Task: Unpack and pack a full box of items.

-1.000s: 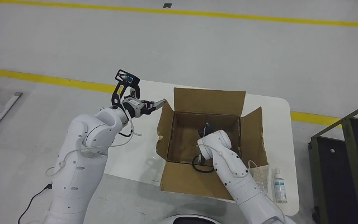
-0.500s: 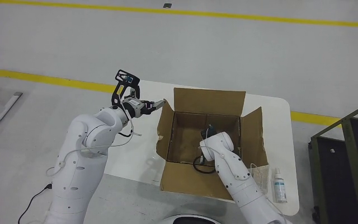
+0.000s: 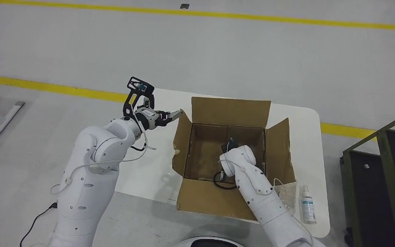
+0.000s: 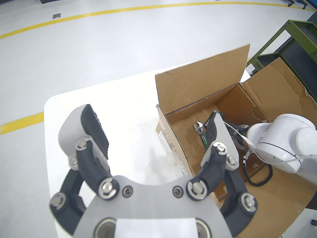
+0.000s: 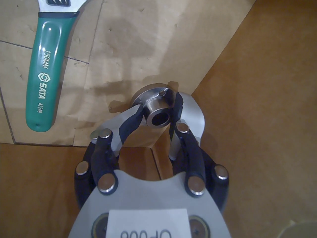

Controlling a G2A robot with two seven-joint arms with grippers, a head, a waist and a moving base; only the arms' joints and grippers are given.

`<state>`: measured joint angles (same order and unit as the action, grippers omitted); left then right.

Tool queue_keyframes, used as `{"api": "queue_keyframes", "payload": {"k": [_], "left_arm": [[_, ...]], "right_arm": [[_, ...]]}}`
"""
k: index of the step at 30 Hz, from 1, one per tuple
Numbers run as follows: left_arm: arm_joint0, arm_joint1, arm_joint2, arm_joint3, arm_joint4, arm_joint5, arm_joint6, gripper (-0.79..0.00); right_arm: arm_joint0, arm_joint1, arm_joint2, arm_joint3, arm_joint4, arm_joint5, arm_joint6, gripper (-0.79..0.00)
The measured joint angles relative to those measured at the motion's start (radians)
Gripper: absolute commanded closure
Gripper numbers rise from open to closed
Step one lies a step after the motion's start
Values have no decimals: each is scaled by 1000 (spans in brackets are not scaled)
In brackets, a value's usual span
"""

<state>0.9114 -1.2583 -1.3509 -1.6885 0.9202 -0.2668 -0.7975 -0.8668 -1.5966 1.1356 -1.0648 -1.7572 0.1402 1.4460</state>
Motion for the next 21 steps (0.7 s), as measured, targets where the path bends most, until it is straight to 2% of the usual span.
{"api": "queue_keyframes", "payload": {"k": [21], "left_arm": [[0,0,0,0,0,0,0,-785]], "right_arm": [[-40,-8,19,-130,107,-65,-50,0]]}}
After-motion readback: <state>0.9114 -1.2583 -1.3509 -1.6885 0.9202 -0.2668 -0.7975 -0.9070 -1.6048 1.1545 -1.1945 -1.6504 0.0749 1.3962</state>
